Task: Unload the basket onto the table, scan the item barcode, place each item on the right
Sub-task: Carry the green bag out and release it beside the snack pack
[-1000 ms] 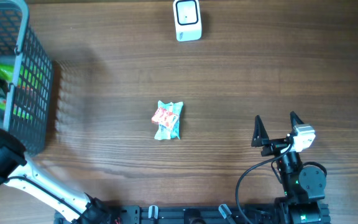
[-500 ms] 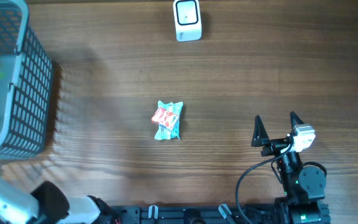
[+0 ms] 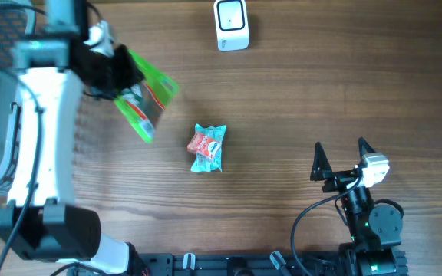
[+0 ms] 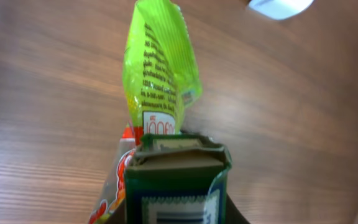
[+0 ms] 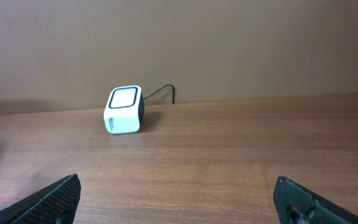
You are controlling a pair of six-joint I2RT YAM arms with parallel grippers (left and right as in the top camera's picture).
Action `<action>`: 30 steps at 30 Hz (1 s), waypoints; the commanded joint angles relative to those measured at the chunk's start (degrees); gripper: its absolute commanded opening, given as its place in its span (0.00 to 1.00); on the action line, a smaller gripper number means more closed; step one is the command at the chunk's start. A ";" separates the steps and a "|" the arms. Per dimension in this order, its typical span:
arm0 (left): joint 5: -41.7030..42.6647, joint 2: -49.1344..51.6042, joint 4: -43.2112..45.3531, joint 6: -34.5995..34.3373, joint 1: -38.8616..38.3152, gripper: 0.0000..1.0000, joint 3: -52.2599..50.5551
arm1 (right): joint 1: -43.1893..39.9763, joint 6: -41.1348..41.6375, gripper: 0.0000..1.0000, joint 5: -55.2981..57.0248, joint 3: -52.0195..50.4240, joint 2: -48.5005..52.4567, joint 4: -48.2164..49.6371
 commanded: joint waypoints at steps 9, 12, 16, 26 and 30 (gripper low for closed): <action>-0.55 -0.79 27.34 -8.72 -2.60 0.81 -32.13 | -0.17 -1.05 1.00 0.50 -0.07 -0.28 0.13; -0.59 -1.62 25.64 -5.09 -2.25 1.00 -28.81 | -0.17 -1.05 1.00 0.50 -0.07 -0.28 0.13; -3.06 -2.43 18.12 -2.64 -2.29 1.00 -19.74 | -0.17 -1.05 1.00 0.50 -0.07 -0.28 0.13; -36.50 -2.58 -3.23 1.25 1.92 1.00 24.00 | -0.17 -1.05 1.00 0.50 -0.07 -0.28 0.13; -44.48 -2.27 -2.49 2.10 12.22 1.00 26.16 | -0.17 -1.05 1.00 0.50 -0.07 -0.28 0.13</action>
